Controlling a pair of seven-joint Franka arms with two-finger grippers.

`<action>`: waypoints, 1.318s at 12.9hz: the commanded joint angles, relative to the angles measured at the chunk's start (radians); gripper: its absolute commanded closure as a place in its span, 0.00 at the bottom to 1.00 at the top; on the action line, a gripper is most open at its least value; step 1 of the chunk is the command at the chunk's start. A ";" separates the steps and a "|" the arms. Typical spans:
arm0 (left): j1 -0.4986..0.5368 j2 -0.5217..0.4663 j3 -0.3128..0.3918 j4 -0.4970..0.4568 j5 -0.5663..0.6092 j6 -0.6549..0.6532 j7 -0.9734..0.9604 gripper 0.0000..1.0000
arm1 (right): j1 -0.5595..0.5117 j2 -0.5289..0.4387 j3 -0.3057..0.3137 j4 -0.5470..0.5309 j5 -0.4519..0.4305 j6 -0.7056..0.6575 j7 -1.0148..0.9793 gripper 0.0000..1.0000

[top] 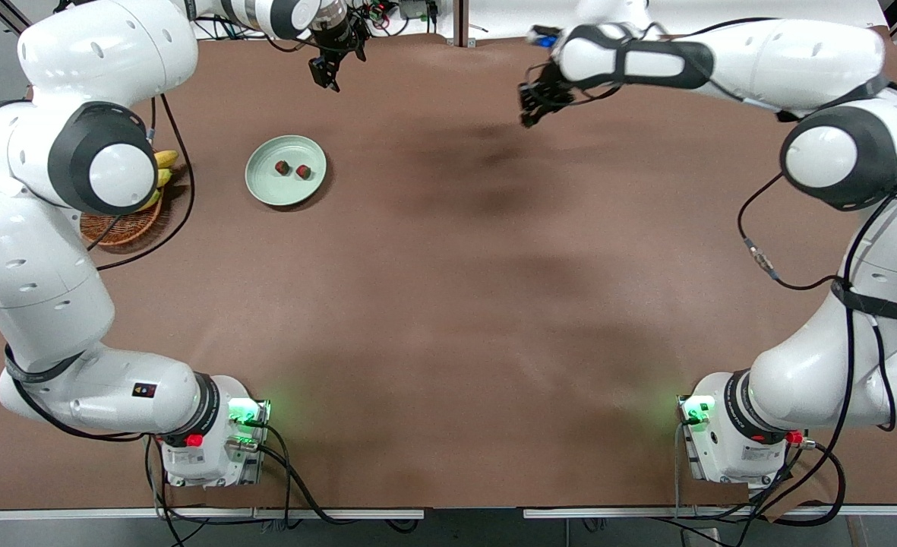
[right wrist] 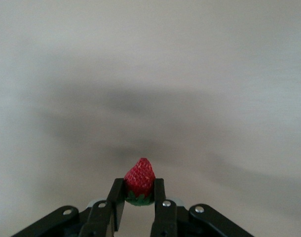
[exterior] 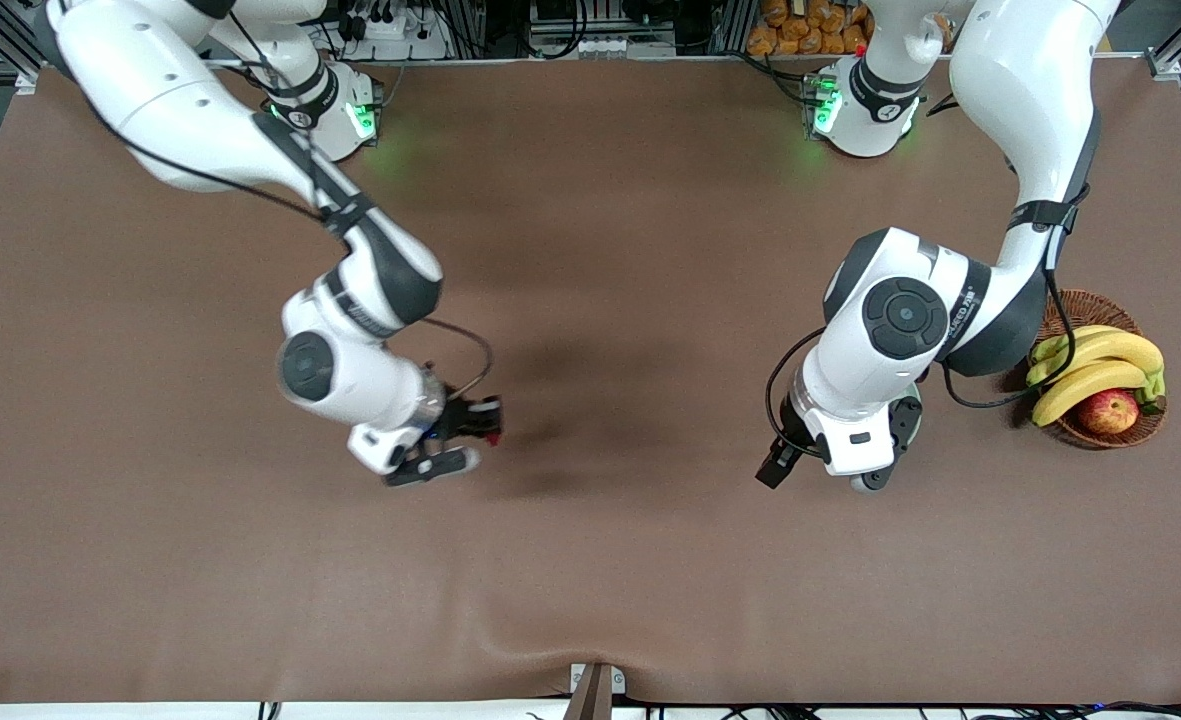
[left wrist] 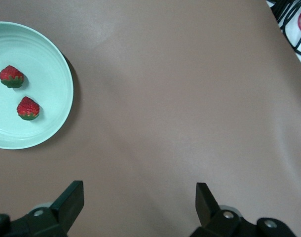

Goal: Collect all strawberries into plate
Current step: 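Carry the strawberry toward the plate and release it mid-table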

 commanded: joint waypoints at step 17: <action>-0.091 0.012 -0.008 -0.062 -0.043 -0.045 -0.121 0.00 | 0.289 -0.170 -0.275 -0.013 0.002 -0.116 0.068 0.00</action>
